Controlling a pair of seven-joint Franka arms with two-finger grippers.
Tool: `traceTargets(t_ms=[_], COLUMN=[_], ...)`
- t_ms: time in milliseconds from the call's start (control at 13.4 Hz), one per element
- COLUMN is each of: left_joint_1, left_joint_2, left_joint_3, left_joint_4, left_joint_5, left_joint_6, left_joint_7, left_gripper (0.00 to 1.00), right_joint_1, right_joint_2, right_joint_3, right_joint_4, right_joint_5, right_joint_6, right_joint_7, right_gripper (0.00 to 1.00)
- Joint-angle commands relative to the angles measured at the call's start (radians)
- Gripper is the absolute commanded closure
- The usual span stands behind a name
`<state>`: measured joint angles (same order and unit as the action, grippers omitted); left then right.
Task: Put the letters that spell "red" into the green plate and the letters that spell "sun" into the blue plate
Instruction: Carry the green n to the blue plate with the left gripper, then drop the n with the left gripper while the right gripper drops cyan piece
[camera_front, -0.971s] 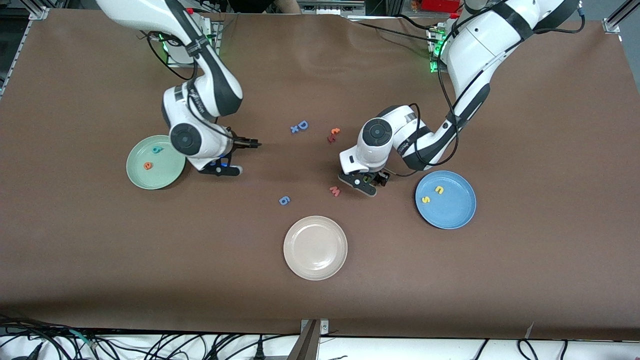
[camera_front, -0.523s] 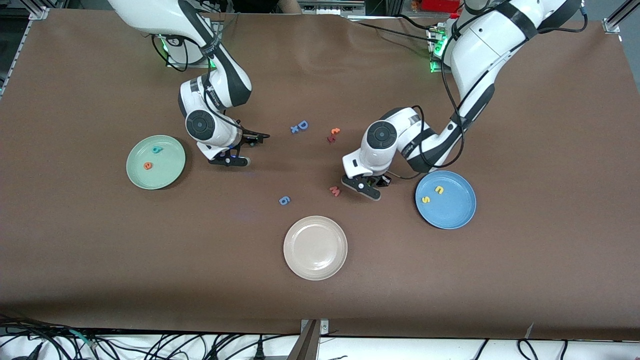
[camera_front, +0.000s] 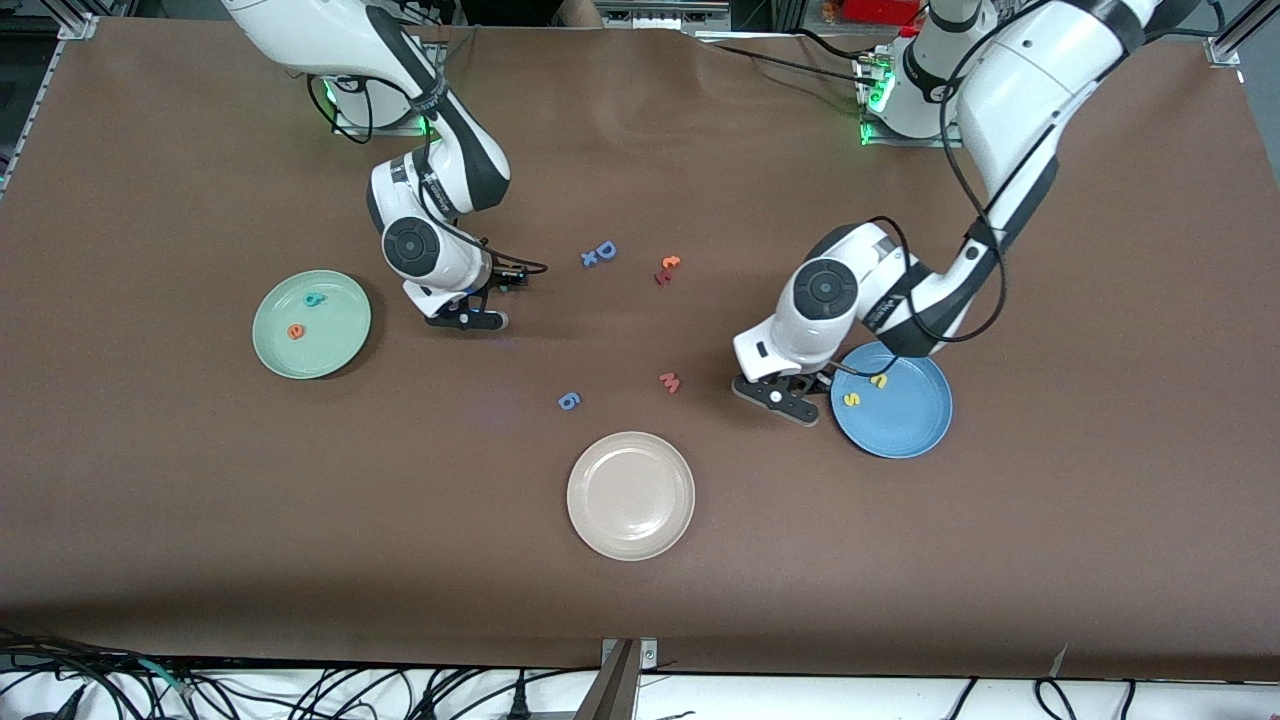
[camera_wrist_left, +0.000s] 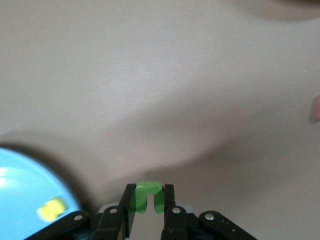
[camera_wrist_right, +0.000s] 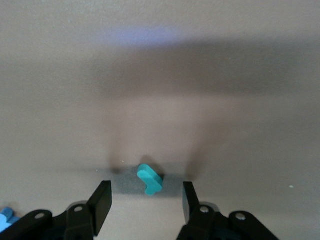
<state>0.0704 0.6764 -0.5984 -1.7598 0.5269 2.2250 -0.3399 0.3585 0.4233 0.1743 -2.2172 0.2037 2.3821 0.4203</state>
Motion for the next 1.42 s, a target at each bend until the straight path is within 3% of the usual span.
traceTargets(t_ms=[0, 374, 523, 822, 1046, 1121, 1195, 1270, 1345], left_joint_1=[0.038, 0.181, 0.241, 0.27, 0.27, 0.27, 0.27, 0.27, 0.27], left_joint_2=[-0.018, -0.018, -0.006, 0.021, 0.04, 0.046, 0.046, 0.045, 0.042], left_joint_3=[-0.038, -0.038, -0.038, -0.029, 0.005, 0.005, 0.005, 0.005, 0.005], left_joint_4=[0.051, 0.049, 0.04, 0.031, 0.029, 0.031, 0.029, 0.031, 0.029], left_joint_5=[-0.024, -0.022, -0.022, -0.001, 0.059, 0.064, 0.064, 0.064, 0.064], left_joint_6=[-0.123, -0.136, -0.133, -0.119, -0.091, -0.09, -0.09, -0.09, -0.093], left_joint_7=[0.067, 0.376, 0.449, 0.466, 0.464, 0.463, 0.463, 0.46, 0.463], left_gripper=[0.99, 0.99, 0.97, 0.96, 0.89, 0.83, 0.66, 0.01, 0.0], right_joint_1=[-0.006, -0.006, -0.004, -0.006, -0.007, -0.007, -0.007, -0.007, -0.007], right_joint_2=[0.002, 0.002, 0.002, -0.015, -0.078, -0.089, -0.098, -0.101, -0.101], right_joint_3=[0.008, 0.008, 0.008, 0.008, -0.033, -0.054, -0.083, -0.125, -0.168], right_joint_4=[-0.013, -0.012, -0.012, -0.006, 0.042, 0.078, 0.117, 0.158, 0.192], right_joint_5=[0.008, 0.008, 0.008, 0.01, 0.01, 0.01, 0.008, 0.008, 0.003], right_joint_6=[0.022, 0.022, 0.022, 0.011, -0.13, -0.2, -0.272, -0.343, -0.404], right_joint_7=[0.003, 0.002, 0.003, 0.003, -0.003, -0.008, -0.012, -0.023, -0.038], right_gripper=[0.48, 0.8, 0.87, 0.89, 0.89, 0.89, 0.89, 0.89, 0.89])
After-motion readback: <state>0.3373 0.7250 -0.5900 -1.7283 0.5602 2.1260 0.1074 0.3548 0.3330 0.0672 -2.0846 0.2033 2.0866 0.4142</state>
